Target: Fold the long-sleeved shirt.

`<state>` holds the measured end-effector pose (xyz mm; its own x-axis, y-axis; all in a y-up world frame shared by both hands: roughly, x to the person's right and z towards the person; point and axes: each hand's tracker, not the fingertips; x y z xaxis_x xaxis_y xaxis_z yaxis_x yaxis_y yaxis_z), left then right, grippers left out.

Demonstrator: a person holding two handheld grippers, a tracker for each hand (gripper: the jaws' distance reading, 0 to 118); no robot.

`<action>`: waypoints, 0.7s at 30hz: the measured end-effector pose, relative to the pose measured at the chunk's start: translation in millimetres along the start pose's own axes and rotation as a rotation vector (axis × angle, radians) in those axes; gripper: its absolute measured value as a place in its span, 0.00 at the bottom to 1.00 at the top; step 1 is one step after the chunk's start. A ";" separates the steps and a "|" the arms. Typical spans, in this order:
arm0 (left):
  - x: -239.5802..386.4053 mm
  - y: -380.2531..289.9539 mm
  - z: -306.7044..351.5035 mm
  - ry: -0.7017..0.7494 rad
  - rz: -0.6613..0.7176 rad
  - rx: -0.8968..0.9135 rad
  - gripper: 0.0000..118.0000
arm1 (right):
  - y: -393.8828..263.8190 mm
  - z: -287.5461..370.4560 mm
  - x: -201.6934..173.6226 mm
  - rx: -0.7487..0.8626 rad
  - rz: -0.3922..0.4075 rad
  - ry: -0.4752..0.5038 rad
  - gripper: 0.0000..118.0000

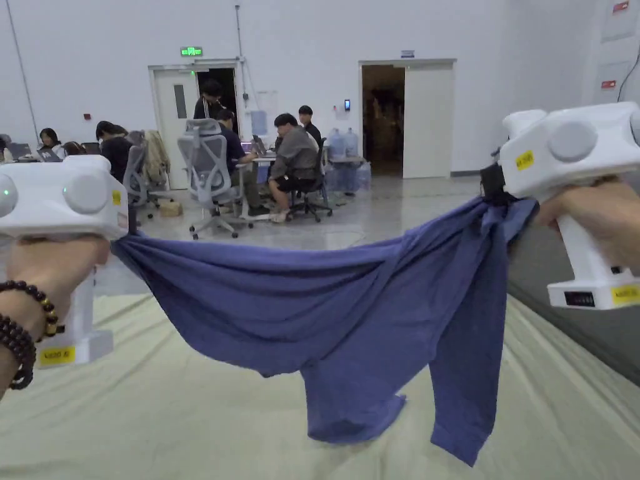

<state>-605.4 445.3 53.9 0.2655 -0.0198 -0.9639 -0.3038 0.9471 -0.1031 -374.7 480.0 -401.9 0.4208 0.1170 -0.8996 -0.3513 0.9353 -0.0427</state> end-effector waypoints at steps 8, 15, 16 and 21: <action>6.6 95.1 32.6 0.020 0.048 0.130 0.01 | 86.3 10.0 39.2 0.085 -0.186 -0.045 0.05; 8.4 55.2 7.8 0.043 0.046 0.064 0.01 | 36.7 -14.7 35.7 0.034 -0.172 -0.051 0.05; 9.6 39.1 -1.7 0.054 0.042 0.038 0.01 | 19.7 -22.9 34.1 0.004 -0.177 -0.050 0.05; 10.0 -60.9 -40.5 0.123 0.007 -0.085 0.01 | -82.0 -68.6 21.5 -0.136 -0.227 -0.026 0.05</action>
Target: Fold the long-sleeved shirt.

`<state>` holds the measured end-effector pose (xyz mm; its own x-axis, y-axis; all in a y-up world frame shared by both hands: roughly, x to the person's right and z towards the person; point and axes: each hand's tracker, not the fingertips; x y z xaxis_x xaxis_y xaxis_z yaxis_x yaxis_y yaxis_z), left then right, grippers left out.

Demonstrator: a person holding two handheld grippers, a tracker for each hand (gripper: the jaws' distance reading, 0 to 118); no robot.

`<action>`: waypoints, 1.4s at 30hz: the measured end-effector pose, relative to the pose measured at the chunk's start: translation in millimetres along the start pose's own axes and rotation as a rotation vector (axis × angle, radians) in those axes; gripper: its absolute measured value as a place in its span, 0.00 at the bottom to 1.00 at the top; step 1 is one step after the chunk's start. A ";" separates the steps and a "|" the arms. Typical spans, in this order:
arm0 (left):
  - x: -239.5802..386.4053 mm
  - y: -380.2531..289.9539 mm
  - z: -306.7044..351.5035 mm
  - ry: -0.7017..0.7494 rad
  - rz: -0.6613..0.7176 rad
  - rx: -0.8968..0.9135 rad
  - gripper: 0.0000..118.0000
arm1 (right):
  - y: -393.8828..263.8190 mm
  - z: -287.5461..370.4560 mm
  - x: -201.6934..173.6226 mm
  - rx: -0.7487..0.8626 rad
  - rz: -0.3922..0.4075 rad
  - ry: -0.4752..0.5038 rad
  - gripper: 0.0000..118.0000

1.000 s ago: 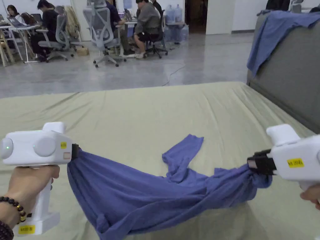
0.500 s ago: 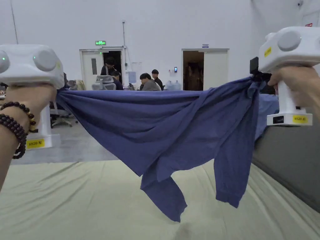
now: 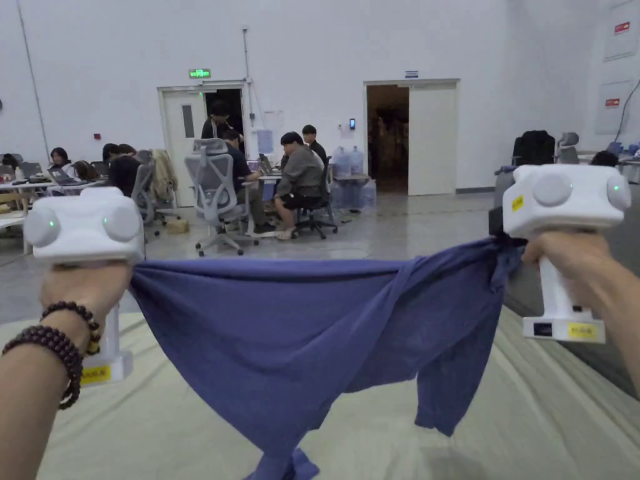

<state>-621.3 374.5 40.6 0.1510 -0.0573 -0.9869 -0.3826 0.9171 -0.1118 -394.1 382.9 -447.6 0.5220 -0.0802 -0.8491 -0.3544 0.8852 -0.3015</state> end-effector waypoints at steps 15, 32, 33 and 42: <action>-35.2 -190.6 43.0 -0.059 -0.042 -0.132 0.01 | -201.7 16.3 22.2 -0.140 0.003 0.081 0.05; -96.1 -425.0 69.2 -0.220 0.057 -0.582 0.92 | -432.1 66.2 42.0 -0.584 0.190 0.062 0.73; -98.9 -420.6 69.8 -0.245 0.078 -0.563 1.00 | -424.8 72.7 42.6 -0.578 0.184 0.055 0.91; -79.0 -382.4 77.6 -0.122 -0.082 -0.428 0.00 | -383.7 93.8 12.6 -0.421 0.241 0.061 0.00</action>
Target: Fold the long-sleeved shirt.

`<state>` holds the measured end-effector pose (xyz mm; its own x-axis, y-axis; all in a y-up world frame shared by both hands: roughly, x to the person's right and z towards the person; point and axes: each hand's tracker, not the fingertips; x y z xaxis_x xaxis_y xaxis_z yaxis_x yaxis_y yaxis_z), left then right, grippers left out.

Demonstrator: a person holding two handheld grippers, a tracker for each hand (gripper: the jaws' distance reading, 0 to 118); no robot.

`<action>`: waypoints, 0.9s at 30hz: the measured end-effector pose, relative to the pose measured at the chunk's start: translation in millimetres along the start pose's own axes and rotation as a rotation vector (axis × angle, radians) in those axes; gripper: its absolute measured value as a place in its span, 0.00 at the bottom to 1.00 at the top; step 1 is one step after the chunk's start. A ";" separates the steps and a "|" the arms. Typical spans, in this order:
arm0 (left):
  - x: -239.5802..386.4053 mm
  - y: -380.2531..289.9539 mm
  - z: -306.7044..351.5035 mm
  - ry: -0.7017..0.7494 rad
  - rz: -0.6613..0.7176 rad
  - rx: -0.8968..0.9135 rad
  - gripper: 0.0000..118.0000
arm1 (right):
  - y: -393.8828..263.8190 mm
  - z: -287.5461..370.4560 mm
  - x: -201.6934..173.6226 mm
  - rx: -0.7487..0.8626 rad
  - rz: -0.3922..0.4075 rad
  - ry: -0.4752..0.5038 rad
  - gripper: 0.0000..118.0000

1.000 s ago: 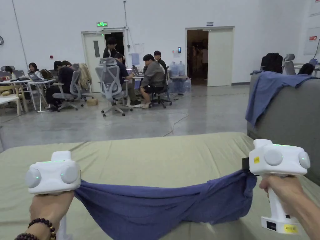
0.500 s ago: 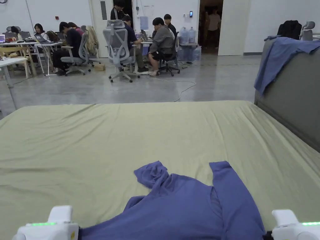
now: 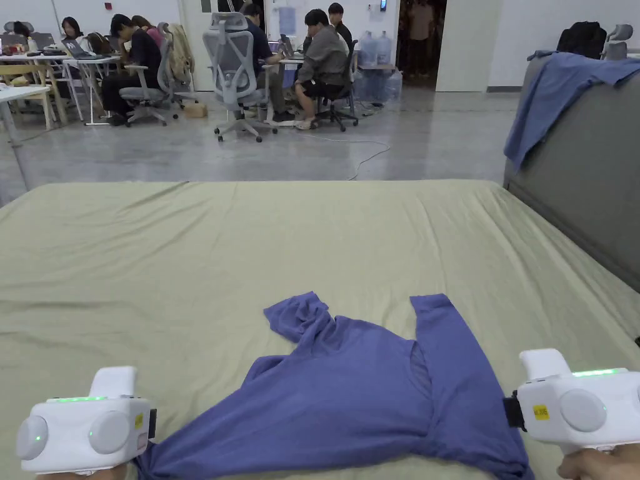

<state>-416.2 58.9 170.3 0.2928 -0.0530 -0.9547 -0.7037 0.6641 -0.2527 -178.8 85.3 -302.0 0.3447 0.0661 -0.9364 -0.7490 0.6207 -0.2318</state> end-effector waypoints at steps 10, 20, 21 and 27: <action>-25.2 -19.5 -26.3 0.002 0.135 -0.079 0.99 | -9.6 -3.6 -10.9 -0.022 0.000 0.075 0.00; -9.1 -27.1 -69.9 0.030 0.107 -0.199 0.19 | 23.2 -36.6 -27.8 -0.089 0.057 0.095 0.00; -6.6 -21.7 -61.0 0.000 0.085 -0.169 0.02 | 32.6 -41.2 -30.4 -0.090 0.066 0.109 0.00; 12.5 11.7 -12.8 -0.104 -0.002 -0.055 0.02 | 142.7 -97.6 -75.2 -0.074 0.204 0.202 0.13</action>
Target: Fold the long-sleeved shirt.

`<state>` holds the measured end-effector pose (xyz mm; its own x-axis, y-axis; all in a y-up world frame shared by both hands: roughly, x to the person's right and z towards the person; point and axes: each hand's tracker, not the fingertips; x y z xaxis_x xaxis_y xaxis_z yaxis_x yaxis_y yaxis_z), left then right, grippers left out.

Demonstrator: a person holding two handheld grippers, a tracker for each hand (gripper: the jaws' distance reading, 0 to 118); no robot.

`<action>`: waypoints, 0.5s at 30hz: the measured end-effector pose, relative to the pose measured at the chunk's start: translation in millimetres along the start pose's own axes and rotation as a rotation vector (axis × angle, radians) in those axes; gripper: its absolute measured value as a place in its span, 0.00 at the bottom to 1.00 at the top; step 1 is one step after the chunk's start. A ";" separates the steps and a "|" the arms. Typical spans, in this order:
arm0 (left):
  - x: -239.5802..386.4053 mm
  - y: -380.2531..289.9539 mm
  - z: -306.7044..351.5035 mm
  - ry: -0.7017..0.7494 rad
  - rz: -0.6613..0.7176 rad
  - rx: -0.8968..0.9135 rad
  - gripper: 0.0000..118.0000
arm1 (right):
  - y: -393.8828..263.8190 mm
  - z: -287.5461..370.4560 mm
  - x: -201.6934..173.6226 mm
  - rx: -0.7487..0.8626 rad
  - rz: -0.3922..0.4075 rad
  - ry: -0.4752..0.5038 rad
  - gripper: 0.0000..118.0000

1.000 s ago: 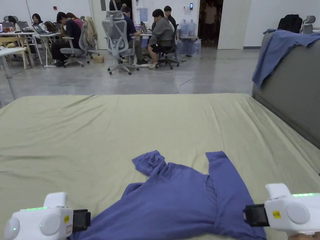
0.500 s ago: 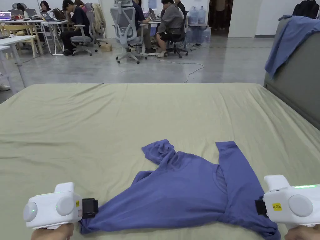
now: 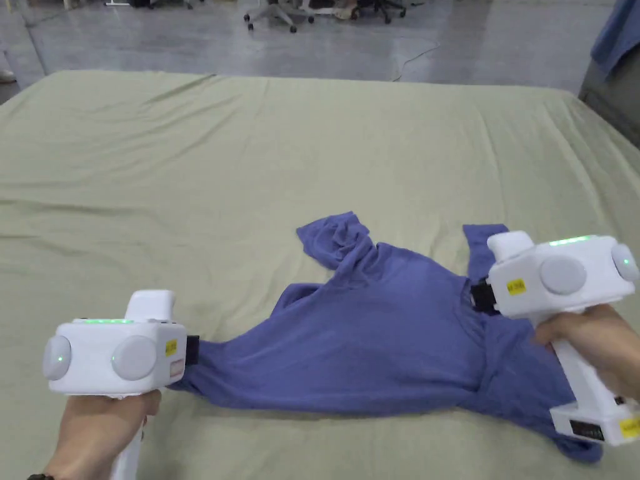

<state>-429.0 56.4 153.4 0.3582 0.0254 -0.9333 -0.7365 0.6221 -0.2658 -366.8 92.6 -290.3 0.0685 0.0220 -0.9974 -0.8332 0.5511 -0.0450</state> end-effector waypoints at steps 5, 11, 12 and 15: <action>2.8 13.1 16.4 -0.091 0.042 0.005 0.02 | 99.4 -80.8 -7.5 -0.099 0.115 -0.019 0.99; 0.6 20.1 13.5 -0.130 0.046 -0.006 0.02 | 151.5 -163.7 -4.8 -0.275 0.135 -0.046 0.97; -0.2 20.6 13.2 -0.132 0.051 -0.007 0.02 | 152.9 -173.7 -3.5 -0.304 0.143 -0.036 0.91; -3.2 22.6 7.5 -0.131 0.057 -0.017 0.02 | 145.3 -196.4 -5.0 -0.458 0.192 -0.046 0.58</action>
<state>-442.5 76.3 152.2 0.3867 0.1625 -0.9078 -0.7670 0.6033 -0.2188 -596.0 8.8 -302.9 -0.0947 0.1295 -0.9870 -0.9879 0.1105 0.1093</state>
